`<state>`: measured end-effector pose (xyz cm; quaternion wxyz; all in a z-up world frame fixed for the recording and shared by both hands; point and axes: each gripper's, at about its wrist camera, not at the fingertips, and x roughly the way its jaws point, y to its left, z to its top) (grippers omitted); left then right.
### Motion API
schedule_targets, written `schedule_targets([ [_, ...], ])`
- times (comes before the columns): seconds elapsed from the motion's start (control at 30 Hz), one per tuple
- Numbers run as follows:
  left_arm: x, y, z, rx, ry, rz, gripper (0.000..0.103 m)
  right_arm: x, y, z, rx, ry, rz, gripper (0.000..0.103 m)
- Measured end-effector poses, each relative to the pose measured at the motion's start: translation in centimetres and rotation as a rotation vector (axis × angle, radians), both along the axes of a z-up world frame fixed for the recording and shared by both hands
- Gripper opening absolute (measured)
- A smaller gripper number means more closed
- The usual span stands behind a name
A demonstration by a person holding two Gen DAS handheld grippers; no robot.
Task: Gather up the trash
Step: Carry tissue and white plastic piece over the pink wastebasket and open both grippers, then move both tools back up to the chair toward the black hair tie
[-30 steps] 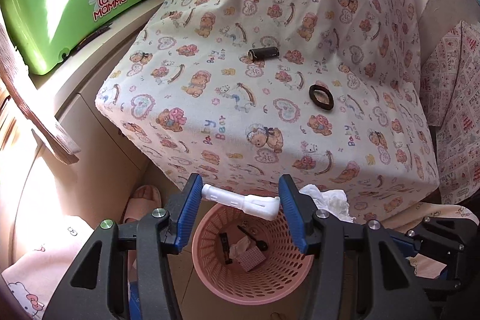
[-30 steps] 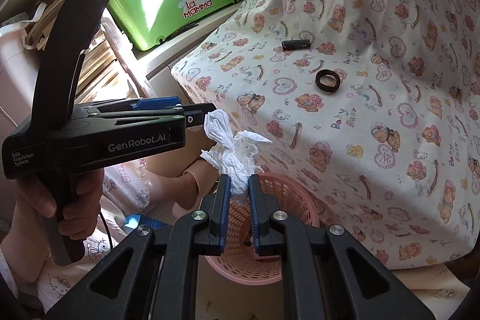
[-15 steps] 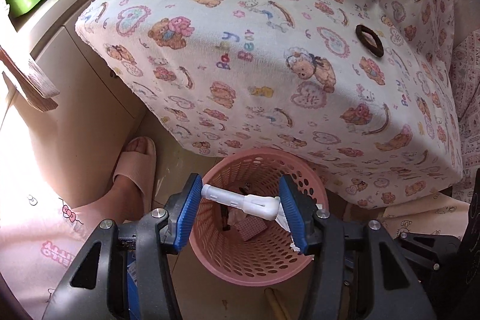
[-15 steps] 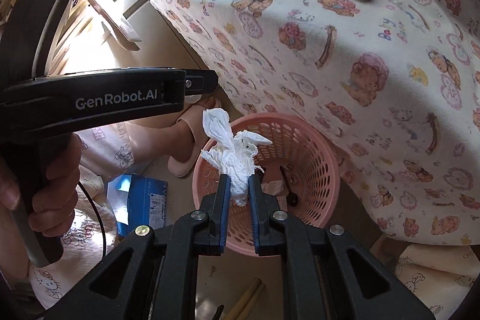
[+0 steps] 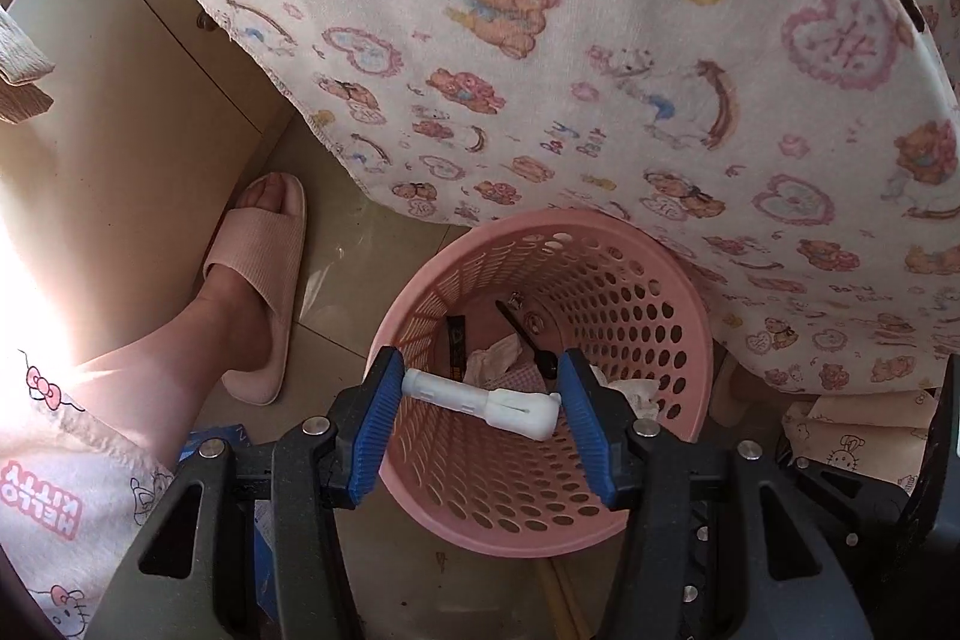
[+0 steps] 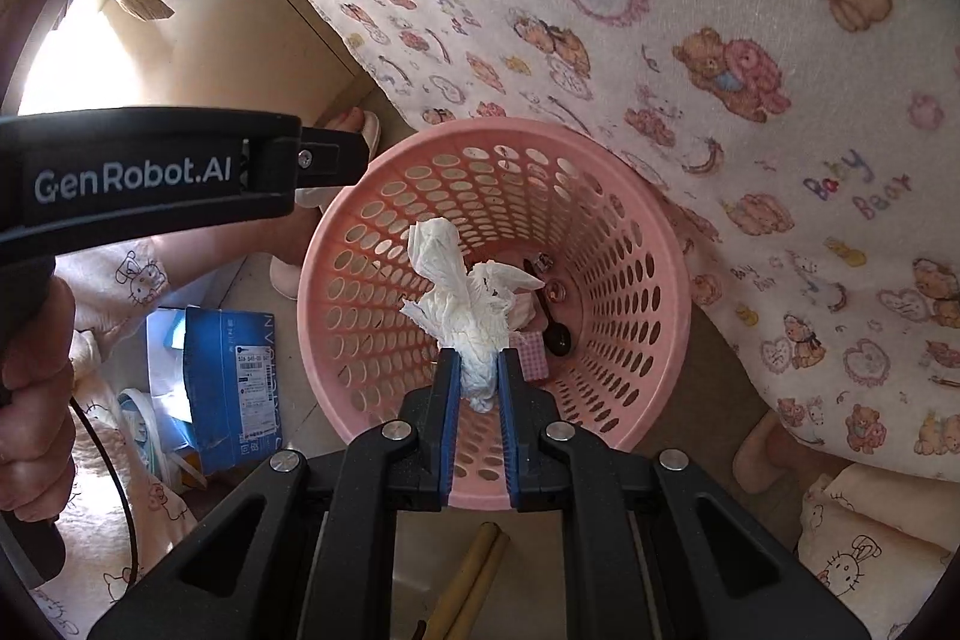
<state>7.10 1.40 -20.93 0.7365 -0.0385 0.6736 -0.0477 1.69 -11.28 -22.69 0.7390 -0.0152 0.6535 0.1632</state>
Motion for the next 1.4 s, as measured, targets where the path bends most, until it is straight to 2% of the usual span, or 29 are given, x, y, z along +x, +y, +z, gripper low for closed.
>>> schedule_targets([
  [0.23,0.2,-0.4,-0.6,-0.002,0.015,-0.015,0.054,0.0,0.2,-1.1,-0.006,0.019,0.001,0.017],
  [0.3,0.2,-0.3,-0.6,-0.001,0.014,-0.015,0.062,0.1,0.1,-1.2,-0.003,0.024,-0.003,0.023],
  [0.37,0.2,-0.3,-0.3,0.004,0.010,-0.011,0.067,0.1,-0.1,-1.2,-0.002,0.022,-0.012,0.039],
  [0.43,0.2,-0.2,-0.1,0.000,0.008,-0.007,0.071,0.1,-0.4,-0.9,-0.002,0.010,-0.022,0.049],
  [0.67,0.1,-0.1,1.3,0.016,-0.041,-0.012,0.075,0.3,-1.1,0.3,-0.019,-0.022,-0.044,0.050],
  [0.83,-0.2,0.0,4.0,0.050,-0.149,-0.018,0.075,0.2,-1.5,2.2,-0.015,-0.083,-0.053,0.051],
  [1.0,-0.7,0.3,7.4,0.059,-0.289,-0.019,0.075,-0.4,-1.7,5.8,0.003,-0.199,-0.053,0.052],
  [1.1,-1.1,0.5,9.2,0.081,-0.362,-0.021,0.076,-1.0,-2.2,8.1,-0.016,-0.305,-0.096,0.052],
  [1.2,-1.4,0.7,10.5,0.084,-0.414,-0.020,0.076,-1.5,-2.7,10.0,-0.014,-0.383,-0.117,0.053],
  [1.4,-1.8,1.0,12.9,0.074,-0.484,-0.014,0.076,-1.7,-3.9,12.7,0.021,-0.470,-0.175,0.053],
])
